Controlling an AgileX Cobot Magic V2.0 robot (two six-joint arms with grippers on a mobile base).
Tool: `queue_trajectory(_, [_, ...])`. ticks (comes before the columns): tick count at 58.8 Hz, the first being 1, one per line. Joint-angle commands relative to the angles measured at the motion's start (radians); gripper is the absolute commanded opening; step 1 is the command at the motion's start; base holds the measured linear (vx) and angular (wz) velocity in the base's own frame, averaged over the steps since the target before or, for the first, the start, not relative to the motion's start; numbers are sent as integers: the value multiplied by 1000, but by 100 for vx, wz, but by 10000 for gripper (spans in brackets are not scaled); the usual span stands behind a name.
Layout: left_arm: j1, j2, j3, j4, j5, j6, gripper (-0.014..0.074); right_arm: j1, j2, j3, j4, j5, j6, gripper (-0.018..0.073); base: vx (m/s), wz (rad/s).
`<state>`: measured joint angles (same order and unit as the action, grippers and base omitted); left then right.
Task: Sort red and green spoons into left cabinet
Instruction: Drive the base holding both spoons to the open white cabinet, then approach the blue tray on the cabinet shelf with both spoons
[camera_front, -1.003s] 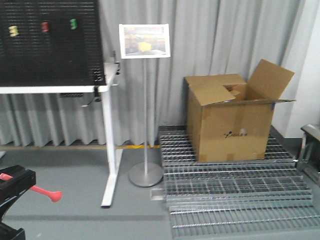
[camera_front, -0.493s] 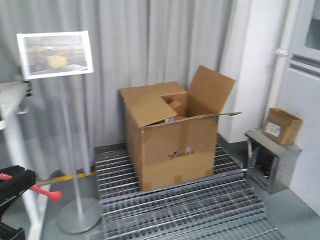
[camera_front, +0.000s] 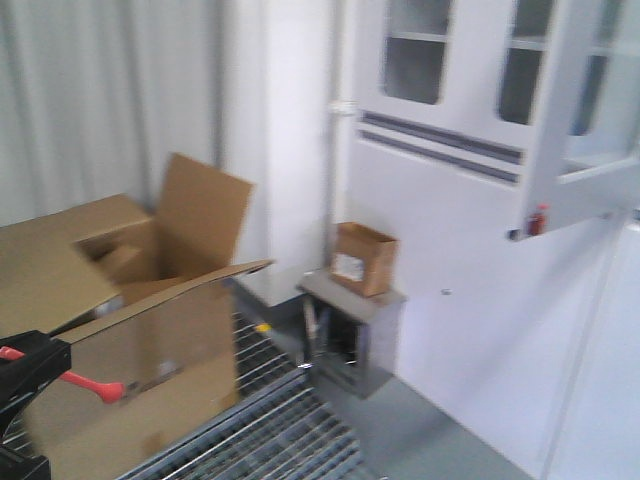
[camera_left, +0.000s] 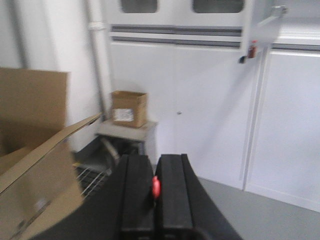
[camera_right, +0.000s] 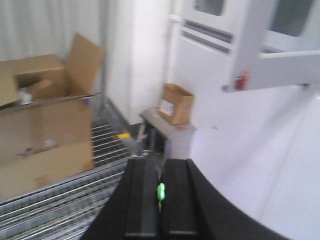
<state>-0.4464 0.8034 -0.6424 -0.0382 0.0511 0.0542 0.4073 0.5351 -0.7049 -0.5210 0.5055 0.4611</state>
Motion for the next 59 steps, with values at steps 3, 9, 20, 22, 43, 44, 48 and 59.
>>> queue_trajectory(3, [-4,-6,-30,-8,-80,-8,0,3,3,-33,-21,-66,-10,-1,41,-84])
queue_trajectory(9, [-4,-6,-30,-8,-80,-8,0,3,3,-33,-21,-65,-10,-1,40,-81])
queue_trajectory(20, [-4,-6,-30,-8,-80,-8,0,3,3,-33,-21,-66,-10,-1,37,-75])
queue_trajectory(22, [-4,-6,-30,-8,-80,-8,0,3,3,-33,-21,-66,-10,-1,36,-72])
queue_trajectory(43, [-4,-6,-30,-8,-80,-8,0,3,3,-33,-21,-66,-10,-1,34,-66])
queue_trajectory(44, [-4,-6,-30,-8,-80,-8,0,3,3,-33,-21,-66,-10,-1,33,-61])
queue_trajectory(48, [-4,-6,-30,-8,-80,-8,0,3,3,-33,-21,-66,-10,-1,33,-60])
queue_trajectory(59, [-4,-6,-30,-8,-80,-8,0,3,3,-33,-21,-66,-10,-1,34,-59])
